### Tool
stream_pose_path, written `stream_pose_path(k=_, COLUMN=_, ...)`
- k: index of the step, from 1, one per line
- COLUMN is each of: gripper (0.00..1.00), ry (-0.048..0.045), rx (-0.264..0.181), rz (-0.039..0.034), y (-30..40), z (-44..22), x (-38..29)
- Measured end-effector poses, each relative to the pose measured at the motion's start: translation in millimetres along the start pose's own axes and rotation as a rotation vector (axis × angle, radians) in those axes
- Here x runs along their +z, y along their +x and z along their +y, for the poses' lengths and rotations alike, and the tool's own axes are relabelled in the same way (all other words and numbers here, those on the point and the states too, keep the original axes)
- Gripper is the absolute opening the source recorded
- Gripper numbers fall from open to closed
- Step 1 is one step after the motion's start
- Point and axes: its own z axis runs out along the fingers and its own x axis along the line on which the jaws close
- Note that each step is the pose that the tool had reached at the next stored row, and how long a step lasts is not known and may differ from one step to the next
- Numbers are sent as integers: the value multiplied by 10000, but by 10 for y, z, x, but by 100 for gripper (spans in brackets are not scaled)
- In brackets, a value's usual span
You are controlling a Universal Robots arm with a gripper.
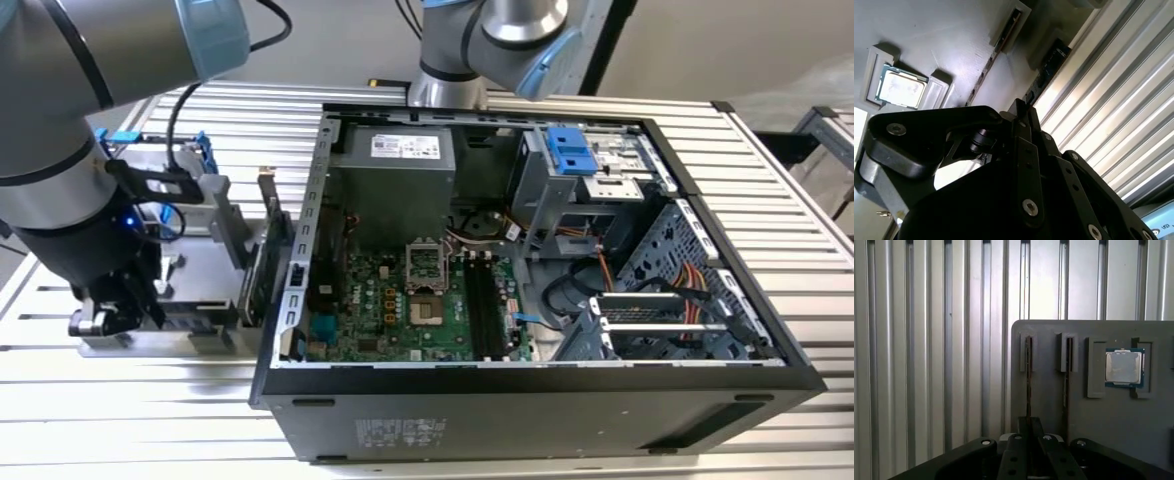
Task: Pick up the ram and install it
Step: 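Pick up the ram and move it above insertion slot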
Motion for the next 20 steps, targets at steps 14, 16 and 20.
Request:
stream_pose_path(k=14, gripper=0, ry=0, rx=0, rz=0, y=2, z=2, x=-100)
stream_pose_path(k=16, gripper=0, ry=0, rx=0, rz=0, y=3, z=2, x=-114)
stream_pose_path(k=20, gripper=0, ry=2, rx=0, rz=-2, y=3, z=2, x=-137)
